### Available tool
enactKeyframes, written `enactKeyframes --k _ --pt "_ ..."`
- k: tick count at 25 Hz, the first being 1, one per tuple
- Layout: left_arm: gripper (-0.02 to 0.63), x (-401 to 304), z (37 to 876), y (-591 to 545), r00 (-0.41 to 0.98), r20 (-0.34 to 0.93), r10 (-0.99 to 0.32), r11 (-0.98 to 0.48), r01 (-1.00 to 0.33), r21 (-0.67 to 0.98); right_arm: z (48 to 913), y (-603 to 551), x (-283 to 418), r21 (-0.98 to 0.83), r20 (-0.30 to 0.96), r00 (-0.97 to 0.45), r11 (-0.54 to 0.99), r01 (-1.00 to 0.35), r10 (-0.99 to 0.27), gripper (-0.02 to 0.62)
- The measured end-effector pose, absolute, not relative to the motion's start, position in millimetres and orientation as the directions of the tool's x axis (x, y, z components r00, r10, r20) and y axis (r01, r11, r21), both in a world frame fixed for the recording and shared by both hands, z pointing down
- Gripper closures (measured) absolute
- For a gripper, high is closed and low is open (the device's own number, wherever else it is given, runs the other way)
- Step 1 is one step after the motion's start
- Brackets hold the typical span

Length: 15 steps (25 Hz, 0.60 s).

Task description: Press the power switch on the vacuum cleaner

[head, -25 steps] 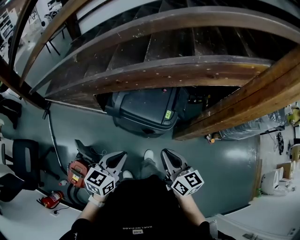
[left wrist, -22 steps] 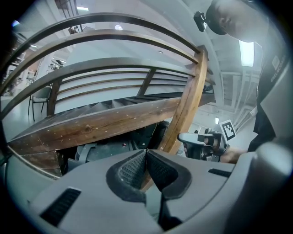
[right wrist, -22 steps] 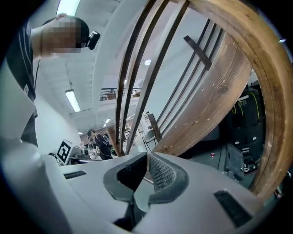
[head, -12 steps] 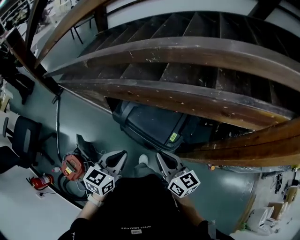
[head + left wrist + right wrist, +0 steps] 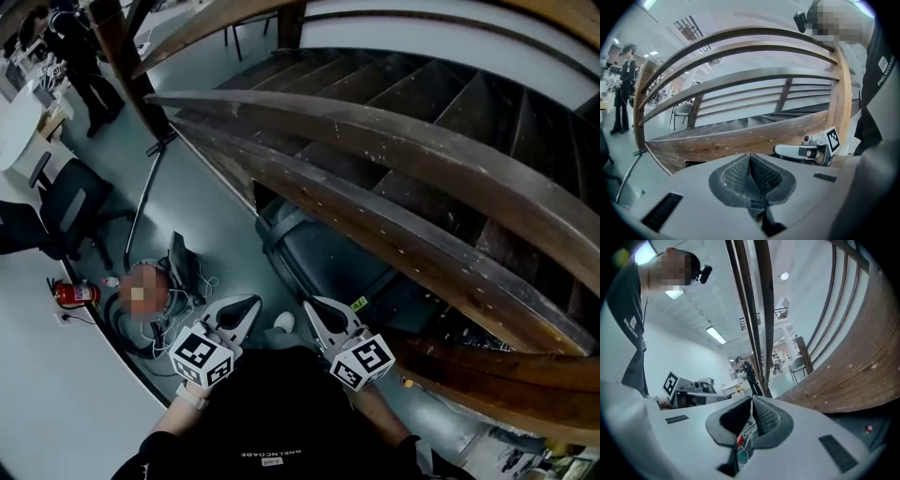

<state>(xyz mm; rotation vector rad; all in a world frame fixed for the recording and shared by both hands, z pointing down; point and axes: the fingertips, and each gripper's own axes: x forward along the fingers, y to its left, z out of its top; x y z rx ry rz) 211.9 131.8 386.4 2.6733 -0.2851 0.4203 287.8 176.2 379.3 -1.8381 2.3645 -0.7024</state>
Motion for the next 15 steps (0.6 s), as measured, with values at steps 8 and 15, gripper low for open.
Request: enactKeyframes --k 8,15 --pt "0.591 170 393 105 0.903 0.331 -0.273 -0.834 -0.394 0.385 385 129 238 -0.388 0.229 -0.456 0.349 -0.853 -0.86 0.561" --pt "0.591 108 402 67 0.869 0.355 -0.346 -0.805 -0.469 0.364 383 88 180 -0.382 0.25 -0.529 0.42 -0.823 -0.811 0.561"
